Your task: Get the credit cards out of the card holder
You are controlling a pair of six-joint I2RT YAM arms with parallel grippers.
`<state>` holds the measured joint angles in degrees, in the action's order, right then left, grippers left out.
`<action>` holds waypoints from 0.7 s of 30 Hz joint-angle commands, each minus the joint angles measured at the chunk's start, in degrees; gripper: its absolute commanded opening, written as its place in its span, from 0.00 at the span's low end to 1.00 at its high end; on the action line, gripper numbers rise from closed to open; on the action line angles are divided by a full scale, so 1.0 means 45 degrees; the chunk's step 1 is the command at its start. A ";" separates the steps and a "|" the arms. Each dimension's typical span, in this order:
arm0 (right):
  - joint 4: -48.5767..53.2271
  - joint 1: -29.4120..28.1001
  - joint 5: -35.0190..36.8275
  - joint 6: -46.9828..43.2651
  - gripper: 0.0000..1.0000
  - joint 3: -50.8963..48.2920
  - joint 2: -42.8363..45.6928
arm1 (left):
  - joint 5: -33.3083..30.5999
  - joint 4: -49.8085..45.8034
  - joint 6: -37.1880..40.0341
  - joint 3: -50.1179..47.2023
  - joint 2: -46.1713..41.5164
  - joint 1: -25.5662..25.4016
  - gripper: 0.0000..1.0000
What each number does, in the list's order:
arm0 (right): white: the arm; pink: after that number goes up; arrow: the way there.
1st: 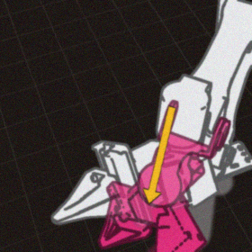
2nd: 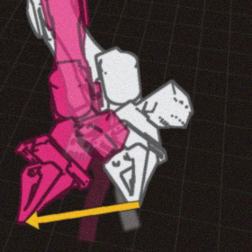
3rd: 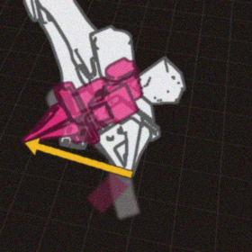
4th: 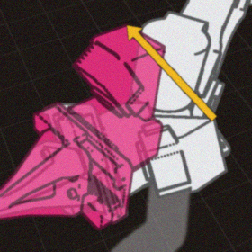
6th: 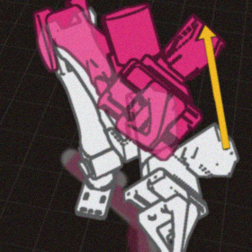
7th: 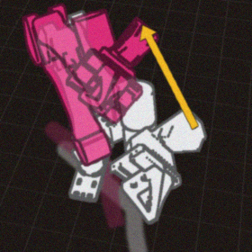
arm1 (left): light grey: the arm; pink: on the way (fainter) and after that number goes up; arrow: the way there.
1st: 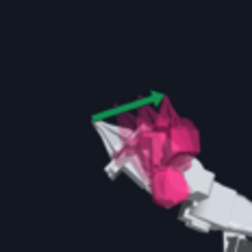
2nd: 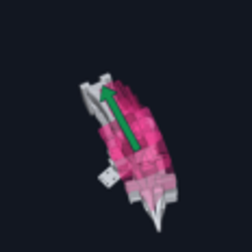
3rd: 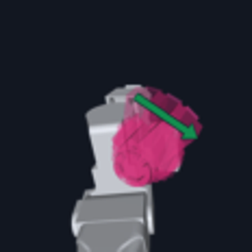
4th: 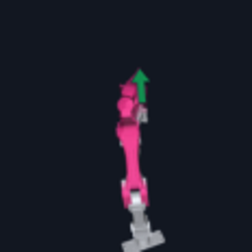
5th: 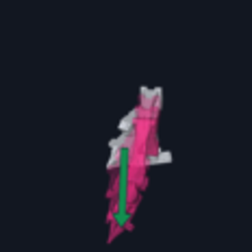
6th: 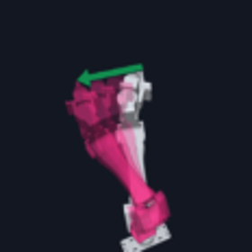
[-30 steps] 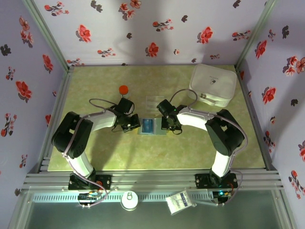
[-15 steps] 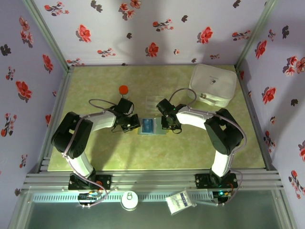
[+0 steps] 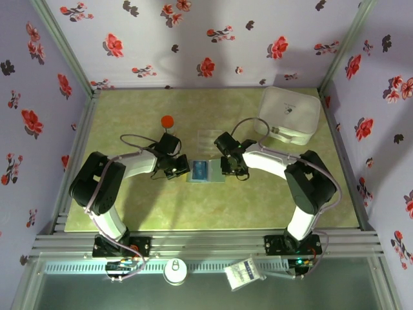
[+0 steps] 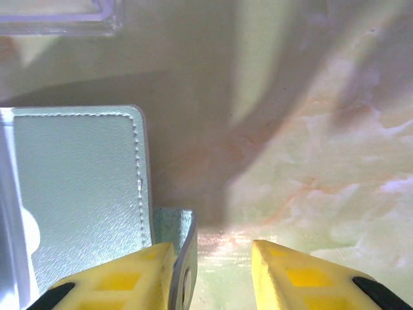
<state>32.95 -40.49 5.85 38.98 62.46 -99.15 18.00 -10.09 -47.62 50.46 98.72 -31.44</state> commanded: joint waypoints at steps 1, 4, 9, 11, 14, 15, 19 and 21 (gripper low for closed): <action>0.0585 0.0043 0.0413 -0.0057 0.38 0.0140 0.0583 | -0.0094 -0.0653 0.0015 -0.0418 0.0065 -0.0020 0.00; 0.0695 0.0043 0.0545 -0.0031 0.40 0.0126 0.0836 | -0.0098 -0.0702 0.0025 -0.0393 0.0035 -0.0025 0.00; 0.0947 0.0203 0.1094 -0.0078 0.41 0.0191 0.0947 | -0.0094 -0.0784 0.0059 -0.0278 0.0011 -0.0024 0.00; 0.0979 0.0319 0.1219 -0.0107 0.41 0.0177 0.0941 | -0.0095 -0.0800 0.0073 -0.0246 0.0035 -0.0024 0.00; 0.0964 0.0528 0.1265 -0.0194 0.41 0.0135 0.0751 | -0.0098 -0.0825 0.0074 -0.0180 0.0112 -0.0035 0.00; 0.0969 0.0584 0.1263 -0.0243 0.41 0.0114 0.0659 | -0.0108 -0.0820 0.0085 -0.0177 0.0131 -0.0025 0.00; 0.0787 0.0775 0.1278 -0.0354 0.40 -0.0089 0.0248 | -0.0113 -0.0859 0.0075 -0.0136 0.0187 -0.0027 0.00; 0.0652 0.0857 0.1204 -0.0381 0.40 -0.0221 -0.0035 | -0.0116 -0.0878 0.0075 -0.0119 0.0189 -0.0025 0.00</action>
<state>35.44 -37.34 9.76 38.46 62.46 -97.30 17.98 -10.13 -47.62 50.46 98.72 -31.44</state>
